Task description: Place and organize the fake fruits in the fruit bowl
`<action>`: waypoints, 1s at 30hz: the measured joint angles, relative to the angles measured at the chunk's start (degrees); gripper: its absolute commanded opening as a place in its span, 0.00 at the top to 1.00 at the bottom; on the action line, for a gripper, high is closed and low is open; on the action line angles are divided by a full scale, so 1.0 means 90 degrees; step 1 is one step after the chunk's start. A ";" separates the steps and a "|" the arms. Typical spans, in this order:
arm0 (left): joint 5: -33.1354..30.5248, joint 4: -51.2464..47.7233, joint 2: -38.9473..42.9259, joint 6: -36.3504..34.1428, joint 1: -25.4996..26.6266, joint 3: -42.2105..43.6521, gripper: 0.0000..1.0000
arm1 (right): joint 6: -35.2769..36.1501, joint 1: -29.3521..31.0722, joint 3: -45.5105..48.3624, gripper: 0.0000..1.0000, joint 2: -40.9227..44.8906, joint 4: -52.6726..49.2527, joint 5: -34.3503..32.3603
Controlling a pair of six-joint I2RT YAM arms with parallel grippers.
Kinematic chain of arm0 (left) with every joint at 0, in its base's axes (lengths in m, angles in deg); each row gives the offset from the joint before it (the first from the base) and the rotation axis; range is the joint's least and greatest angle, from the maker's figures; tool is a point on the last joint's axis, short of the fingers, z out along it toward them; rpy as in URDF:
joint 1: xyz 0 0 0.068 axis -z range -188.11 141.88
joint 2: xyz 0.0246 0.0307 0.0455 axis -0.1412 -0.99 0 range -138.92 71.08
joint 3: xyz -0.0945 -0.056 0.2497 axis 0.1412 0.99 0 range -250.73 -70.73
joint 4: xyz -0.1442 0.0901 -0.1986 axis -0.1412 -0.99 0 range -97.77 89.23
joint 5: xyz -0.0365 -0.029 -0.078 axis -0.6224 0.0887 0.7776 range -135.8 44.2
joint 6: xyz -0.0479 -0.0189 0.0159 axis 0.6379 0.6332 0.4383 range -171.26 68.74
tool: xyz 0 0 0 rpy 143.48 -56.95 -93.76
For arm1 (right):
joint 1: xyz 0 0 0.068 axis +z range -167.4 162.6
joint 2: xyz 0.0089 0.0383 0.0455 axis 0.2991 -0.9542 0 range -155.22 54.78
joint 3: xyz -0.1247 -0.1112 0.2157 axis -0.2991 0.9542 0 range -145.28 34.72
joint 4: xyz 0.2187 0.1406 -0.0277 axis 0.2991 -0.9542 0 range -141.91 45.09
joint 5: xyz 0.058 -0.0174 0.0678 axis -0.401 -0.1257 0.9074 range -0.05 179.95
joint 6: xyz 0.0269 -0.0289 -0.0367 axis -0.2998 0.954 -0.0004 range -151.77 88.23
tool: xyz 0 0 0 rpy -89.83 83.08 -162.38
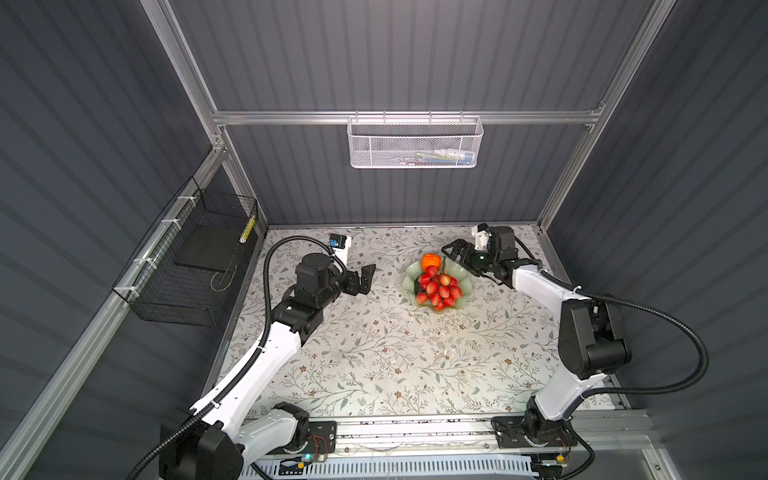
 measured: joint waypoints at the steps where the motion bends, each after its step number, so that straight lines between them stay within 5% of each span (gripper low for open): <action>1: -0.0039 0.0036 0.0000 0.0000 0.0000 0.0007 0.00 | 0.0056 -0.0066 0.0002 0.01 0.0124 -0.0097 -0.0051; 6: -0.0656 0.0500 -0.0002 -0.0017 0.0000 0.0355 0.00 | 0.0612 -0.0367 0.0537 0.01 0.1370 -0.0282 -0.0765; 16: -0.2994 0.2800 -0.0690 -0.0794 -0.0068 0.2543 0.00 | 0.2492 -0.0940 0.3988 0.01 0.4811 0.0865 -0.3152; 22: -0.3759 0.4762 -0.1797 -0.1341 -0.0685 0.3441 0.00 | 0.3026 -0.1324 0.5702 0.01 0.4592 0.2433 -0.3767; 30: -0.3186 0.6628 -0.3303 -0.1018 -0.1826 0.3655 0.00 | 0.3436 -0.1401 0.6028 0.01 0.2565 0.5226 -0.3298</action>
